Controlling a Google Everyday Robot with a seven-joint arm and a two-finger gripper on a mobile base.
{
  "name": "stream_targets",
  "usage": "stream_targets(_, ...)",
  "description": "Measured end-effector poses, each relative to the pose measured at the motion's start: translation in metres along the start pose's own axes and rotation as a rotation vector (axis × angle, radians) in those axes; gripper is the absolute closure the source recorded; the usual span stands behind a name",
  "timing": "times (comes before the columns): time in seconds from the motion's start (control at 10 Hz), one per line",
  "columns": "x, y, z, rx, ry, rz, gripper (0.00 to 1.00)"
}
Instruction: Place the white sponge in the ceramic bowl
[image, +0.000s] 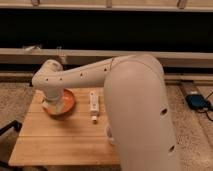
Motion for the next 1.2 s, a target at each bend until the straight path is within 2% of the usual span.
stream_targets(0.9, 0.001, -0.002, 0.0, 0.004, 0.0, 0.002, 1.0)
stream_targets(1.2, 0.001, -0.026, 0.007, 0.013, 0.001, -0.02, 1.0)
